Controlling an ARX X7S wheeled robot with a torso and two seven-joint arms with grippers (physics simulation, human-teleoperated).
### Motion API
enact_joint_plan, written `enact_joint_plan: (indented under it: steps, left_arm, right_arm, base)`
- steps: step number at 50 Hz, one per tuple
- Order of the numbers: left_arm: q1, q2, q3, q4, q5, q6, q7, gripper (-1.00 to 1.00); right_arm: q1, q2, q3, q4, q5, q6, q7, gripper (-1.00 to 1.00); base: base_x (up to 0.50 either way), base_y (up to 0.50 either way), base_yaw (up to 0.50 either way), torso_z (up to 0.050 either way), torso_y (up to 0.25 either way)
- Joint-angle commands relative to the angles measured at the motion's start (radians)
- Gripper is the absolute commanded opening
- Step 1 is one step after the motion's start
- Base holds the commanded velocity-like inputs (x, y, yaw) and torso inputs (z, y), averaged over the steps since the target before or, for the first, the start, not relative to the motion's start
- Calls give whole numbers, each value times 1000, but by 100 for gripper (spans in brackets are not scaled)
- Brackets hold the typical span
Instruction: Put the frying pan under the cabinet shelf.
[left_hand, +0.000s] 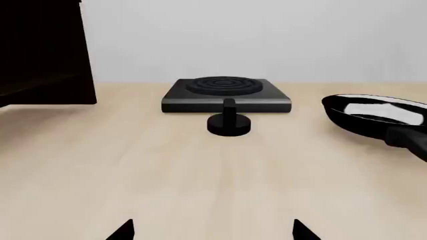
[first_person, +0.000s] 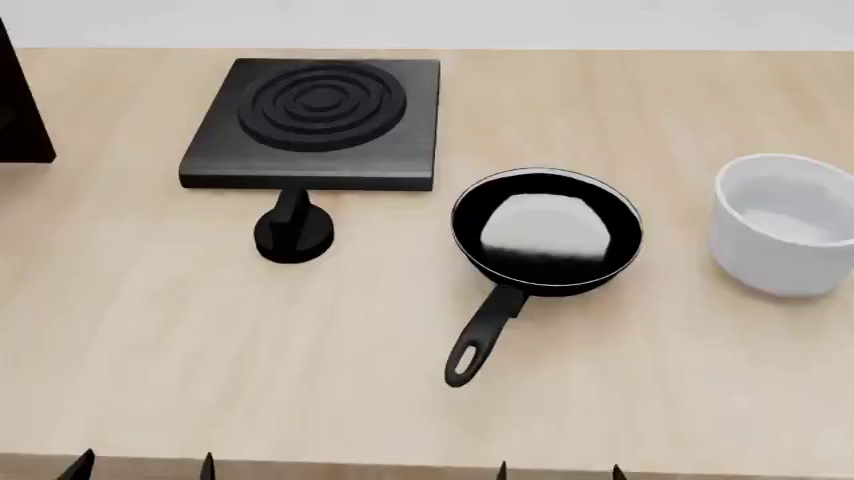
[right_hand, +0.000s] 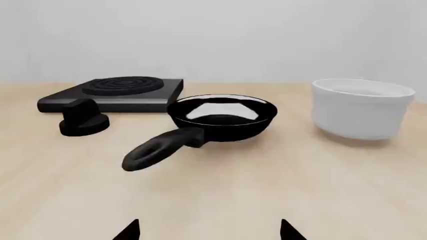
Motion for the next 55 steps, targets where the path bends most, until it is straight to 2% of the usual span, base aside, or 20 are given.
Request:
enact_joint_plan:
  steps: [1,6,14,28,55]
  left_arm:
    - [-2,-13,16,-9,0,7,-16,100]
    - [83,-45,31,120,-41,-46,-21,100]
    - [199,-73,40,216,-62,-39,-28,100]
    - [175,-87,71,178,-79,-14,-38,100]
    - [141,-117,109,147,-100,-19,-69,100]
  right_arm:
    - [0,9,0,0,9,0,13,100]
    - [-35,22,-52,-28,23,2,43,100]
    - [-67,43,-83,-56,57,15,64,100]
    - [-36,71,-98,-26,90,21,84,100]
    - [-13,98,-134,16,122,5,116,100]
  base:
    - [0,0,0,0,0]
    - [0,0,0,0,0]
    - [0,0,0,0,0]
    - [0,0,0,2,0]
    - [0,0,0,50,-5]
